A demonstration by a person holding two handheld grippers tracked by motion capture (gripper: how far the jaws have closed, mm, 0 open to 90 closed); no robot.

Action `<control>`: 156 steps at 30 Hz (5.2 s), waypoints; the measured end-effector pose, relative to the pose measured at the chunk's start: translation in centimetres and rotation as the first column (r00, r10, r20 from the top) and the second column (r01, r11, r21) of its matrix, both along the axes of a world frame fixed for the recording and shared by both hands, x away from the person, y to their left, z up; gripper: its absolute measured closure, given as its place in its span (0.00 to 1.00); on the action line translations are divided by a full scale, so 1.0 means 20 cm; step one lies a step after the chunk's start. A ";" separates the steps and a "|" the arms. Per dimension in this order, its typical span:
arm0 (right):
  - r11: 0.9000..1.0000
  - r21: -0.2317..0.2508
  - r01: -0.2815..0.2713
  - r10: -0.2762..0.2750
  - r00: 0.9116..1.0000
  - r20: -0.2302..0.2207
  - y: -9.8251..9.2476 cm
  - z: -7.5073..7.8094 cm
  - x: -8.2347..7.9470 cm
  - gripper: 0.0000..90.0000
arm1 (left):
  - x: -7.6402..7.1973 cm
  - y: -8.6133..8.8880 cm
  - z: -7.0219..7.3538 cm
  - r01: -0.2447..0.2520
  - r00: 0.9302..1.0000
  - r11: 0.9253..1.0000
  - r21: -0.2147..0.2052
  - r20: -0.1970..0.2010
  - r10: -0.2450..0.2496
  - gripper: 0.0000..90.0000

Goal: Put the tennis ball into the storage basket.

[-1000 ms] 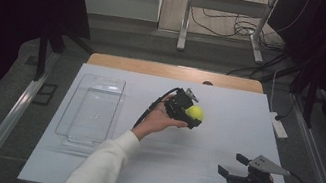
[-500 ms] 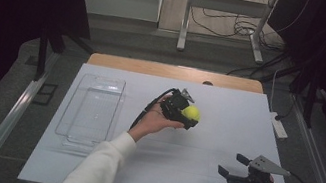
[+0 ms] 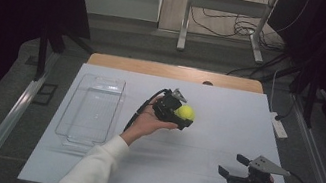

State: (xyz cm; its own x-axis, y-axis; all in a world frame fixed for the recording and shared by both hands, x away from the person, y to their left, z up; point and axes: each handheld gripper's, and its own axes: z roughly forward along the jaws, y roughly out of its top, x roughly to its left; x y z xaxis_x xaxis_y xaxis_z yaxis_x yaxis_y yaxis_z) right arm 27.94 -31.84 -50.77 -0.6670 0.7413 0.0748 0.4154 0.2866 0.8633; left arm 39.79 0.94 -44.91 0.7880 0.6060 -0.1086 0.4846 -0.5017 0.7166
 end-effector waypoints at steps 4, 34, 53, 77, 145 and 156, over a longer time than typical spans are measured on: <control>1.000 -0.001 0.000 0.000 1.000 0.000 0.00 0.00 0.00 0.15 | -0.01 0.02 0.00 -0.006 1.000 1.000 -0.010 0.004 0.006 0.30; 1.000 -0.014 0.005 -0.005 1.000 -0.002 0.00 -0.01 -0.01 0.15 | -0.12 0.14 -0.03 -0.011 1.000 0.999 -0.042 0.015 0.011 0.30; 1.000 -0.021 0.020 -0.020 1.000 -0.006 0.00 -0.01 -0.02 0.15 | -0.23 0.24 -0.05 -0.012 1.000 0.997 -0.077 0.017 0.013 0.30; 1.000 -0.016 0.011 -0.011 1.000 -0.002 -0.01 -0.01 -0.03 0.15 | -0.32 0.31 -0.01 -0.013 0.999 0.995 -0.099 0.035 0.017 0.30; 1.000 -0.022 0.005 -0.005 1.000 0.000 -0.01 -0.01 -0.03 0.15 | -0.31 0.63 0.10 -0.178 0.976 0.973 -0.150 0.095 0.193 0.30; 1.000 -0.026 0.006 -0.006 1.000 -0.001 0.00 -0.01 -0.03 0.15 | -0.30 0.69 0.11 -0.207 0.971 0.965 -0.160 0.087 0.223 0.30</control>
State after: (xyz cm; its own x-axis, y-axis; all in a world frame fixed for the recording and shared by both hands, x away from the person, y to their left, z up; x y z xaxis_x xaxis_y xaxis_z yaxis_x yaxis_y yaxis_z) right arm 27.34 -31.93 -50.97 -0.6625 0.7469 0.0566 0.4185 0.3064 0.8550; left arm 33.88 14.75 -42.69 0.6526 0.7456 -0.1348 0.4885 -0.2780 0.8271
